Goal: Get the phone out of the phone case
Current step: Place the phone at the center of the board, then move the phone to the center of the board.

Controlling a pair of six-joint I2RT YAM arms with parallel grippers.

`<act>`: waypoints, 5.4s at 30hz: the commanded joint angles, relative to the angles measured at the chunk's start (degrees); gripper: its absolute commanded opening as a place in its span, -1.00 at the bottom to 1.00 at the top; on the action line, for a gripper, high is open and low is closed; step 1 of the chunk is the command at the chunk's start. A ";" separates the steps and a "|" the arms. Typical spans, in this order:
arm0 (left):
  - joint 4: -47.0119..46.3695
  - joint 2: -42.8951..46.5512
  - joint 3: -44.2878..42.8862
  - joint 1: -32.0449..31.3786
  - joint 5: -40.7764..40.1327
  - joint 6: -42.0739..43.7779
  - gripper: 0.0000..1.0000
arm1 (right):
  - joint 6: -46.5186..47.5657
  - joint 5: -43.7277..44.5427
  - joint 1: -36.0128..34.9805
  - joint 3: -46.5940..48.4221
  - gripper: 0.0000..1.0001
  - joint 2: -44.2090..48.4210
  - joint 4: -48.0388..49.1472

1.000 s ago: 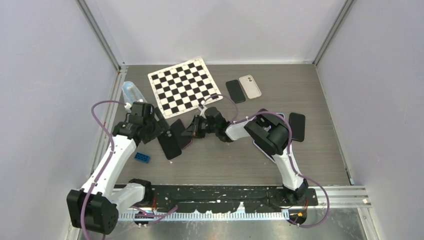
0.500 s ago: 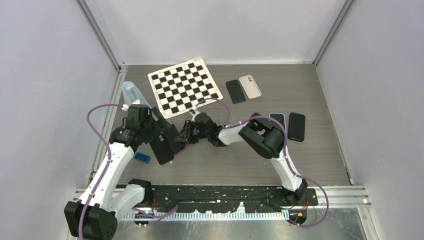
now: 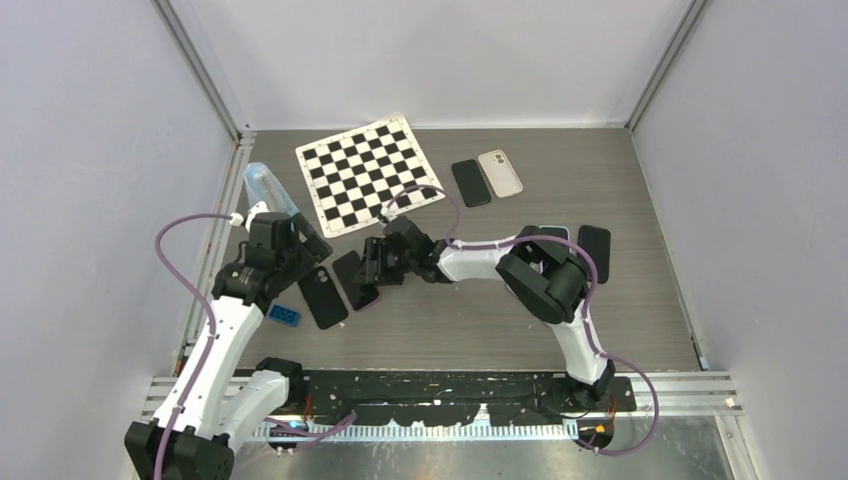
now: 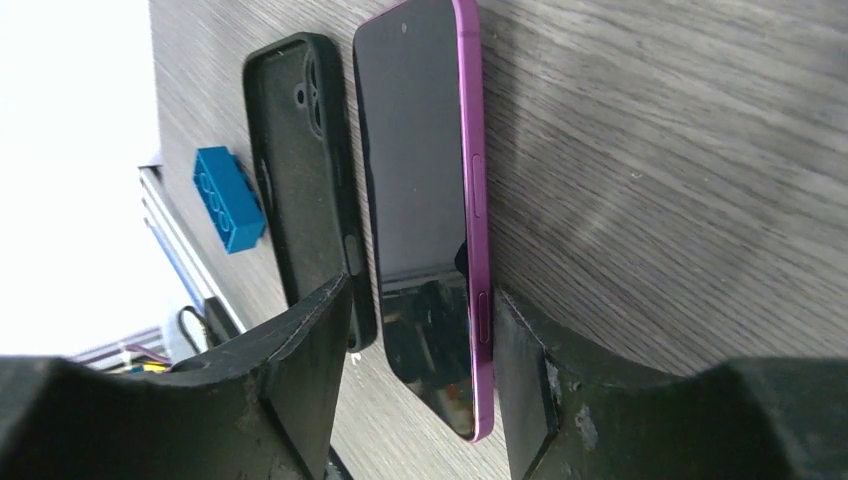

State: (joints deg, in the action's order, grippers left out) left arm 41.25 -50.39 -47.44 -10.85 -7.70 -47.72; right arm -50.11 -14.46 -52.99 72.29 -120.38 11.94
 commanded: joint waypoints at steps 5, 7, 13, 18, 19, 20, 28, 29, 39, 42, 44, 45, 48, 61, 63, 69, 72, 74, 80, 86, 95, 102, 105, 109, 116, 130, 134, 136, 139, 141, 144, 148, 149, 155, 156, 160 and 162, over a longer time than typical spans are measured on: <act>-1.07 4.13 -0.27 0.25 -5.09 -1.93 0.62 | 12.77 3.93 -2.68 9.00 0.17 1.06 -22.34; -1.20 4.15 -0.40 0.26 -4.85 -1.80 0.63 | 13.28 4.12 -2.72 9.38 0.17 1.07 -22.24; -1.70 3.83 -0.64 0.28 -3.12 -1.14 0.63 | 14.73 4.66 -2.24 8.85 0.18 3.08 -21.38; -3.95 3.06 -0.46 0.30 -0.15 0.88 0.64 | 14.04 9.02 2.18 2.31 0.20 11.14 -22.33; -4.70 2.77 -0.48 0.29 0.74 1.53 0.64 | 15.23 9.72 2.72 0.06 0.23 14.34 -22.72; -5.76 2.53 -0.42 0.30 1.82 2.39 0.65 | 16.01 11.58 3.77 -0.96 0.24 15.99 -23.95; -12.54 0.17 -0.15 0.28 6.31 7.75 0.69 | 15.22 30.81 14.70 -15.31 0.14 35.48 -34.78; -12.98 -0.06 -0.05 0.26 6.44 8.15 0.69 | 13.66 32.44 15.74 -17.46 0.12 38.71 -35.80; -16.03 0.37 2.52 0.30 5.63 9.41 0.72 | 4.45 37.08 37.00 -29.37 0.49 56.62 -45.54; -16.55 -0.45 2.96 0.28 4.85 8.87 0.72 | 1.99 36.15 40.91 -32.01 0.51 59.08 -45.69; -16.56 -1.43 2.61 0.30 4.53 8.72 0.72 | 0.76 34.01 43.99 -33.17 0.51 59.76 -45.10; -16.60 -1.83 2.40 0.31 4.54 8.70 0.72 | -0.09 33.11 46.26 -33.48 0.51 59.88 -45.07; -16.81 -3.27 2.01 0.25 4.32 8.70 0.72 | -1.73 30.11 50.40 -35.14 0.51 60.22 -45.02; -17.29 -4.45 2.77 0.30 2.85 9.05 0.72 | -11.16 27.50 55.37 -39.12 0.49 55.66 -46.76; -17.06 -4.36 2.79 0.30 2.49 9.29 0.72 | -13.34 25.83 55.37 -41.62 0.42 56.77 -45.26; -17.04 -4.06 3.03 0.30 1.99 9.45 0.72 | -17.08 22.86 55.37 -44.77 0.31 58.26 -42.56; -17.16 -4.32 3.06 0.29 2.15 9.24 0.73 | -16.70 20.27 55.26 -44.76 0.28 56.73 -40.77; -17.13 -4.44 2.99 0.30 2.25 9.21 0.73 | -16.23 18.63 54.97 -44.63 0.26 55.37 -39.29; -16.83 -4.24 2.90 0.29 2.15 9.14 0.73 | -19.20 17.31 48.43 -43.21 0.24 52.78 -37.52; -16.82 -4.49 2.88 0.30 2.28 9.04 0.73 | -24.17 19.10 36.11 -40.65 0.24 49.54 -35.19; -15.99 -4.24 2.58 0.28 1.87 9.14 0.73 | -15.66 28.27 27.39 -33.03 0.64 44.93 -39.53; -15.77 -4.45 1.71 0.28 1.89 9.38 0.73 | 2.57 30.74 24.88 -28.34 0.77 43.36 -38.71; -15.69 -4.65 1.27 0.30 2.03 9.49 0.73 | 10.53 21.79 24.86 -27.93 0.77 42.52 -35.40; -15.61 -4.80 0.80 0.28 2.33 9.49 0.73 | 19.43 13.46 24.56 -24.98 0.71 39.45 -36.05; -15.42 -5.41 0.18 0.28 2.92 9.30 0.73 | 27.38 15.69 22.71 -22.41 0.70 37.19 -40.57; -15.33 -5.97 -0.11 0.24 3.47 9.29 0.73 | 30.53 10.78 22.58 -22.58 0.74 33.71 -39.64; -15.02 -5.95 -0.11 0.26 3.48 9.40 0.73 | 30.19 10.19 22.58 -22.82 0.74 33.23 -39.46; -14.89 -5.77 -0.03 0.28 3.36 9.40 0.73 | 29.72 11.78 22.58 -22.89 0.74 33.83 -39.43; -14.84 -5.46 0.02 0.30 3.27 9.49 0.73 | 28.96 17.39 22.58 -22.75 0.74 36.20 -39.37; -14.72 -5.40 -0.02 0.30 3.13 9.57 0.73 | 28.55 19.97 22.58 -22.91 0.74 38.37 -38.72; -14.62 -5.27 -0.02 0.30 3.12 9.58 0.73 | 27.71 22.83 22.77 -23.69 0.75 40.90 -37.18; -14.54 -5.17 -0.02 0.23 3.22 9.49 0.73 | 26.65 21.66 24.41 -25.04 0.75 40.55 -35.61; -14.47 -5.19 -0.03 0.28 3.22 9.49 0.73 | 26.18 20.87 25.02 -25.37 0.75 40.08 -35.42; -14.11 -4.78 -0.06 0.28 3.11 9.67 0.73 | 24.27 13.65 25.98 -26.11 0.75 37.20 -34.18; -14.08 -4.70 -0.03 0.28 3.07 9.62 0.73 | 24.13 12.41 26.07 -26.22 0.75 37.03 -34.18; -14.01 -4.72 0.07 0.25 3.24 9.76 0.73 | 23.00 8.20 26.22 -26.94 0.75 37.32 -34.10; -14.01 -4.82 0.15 0.30 3.44 9.69 0.73 | 22.15 6.13 26.27 -27.48 0.75 37.52 -34.09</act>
State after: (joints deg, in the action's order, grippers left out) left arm 27.79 -56.29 -45.21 -10.85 -4.45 -38.63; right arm -25.87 -2.70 -26.92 45.56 -83.53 -23.90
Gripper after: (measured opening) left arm 0.865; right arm 0.875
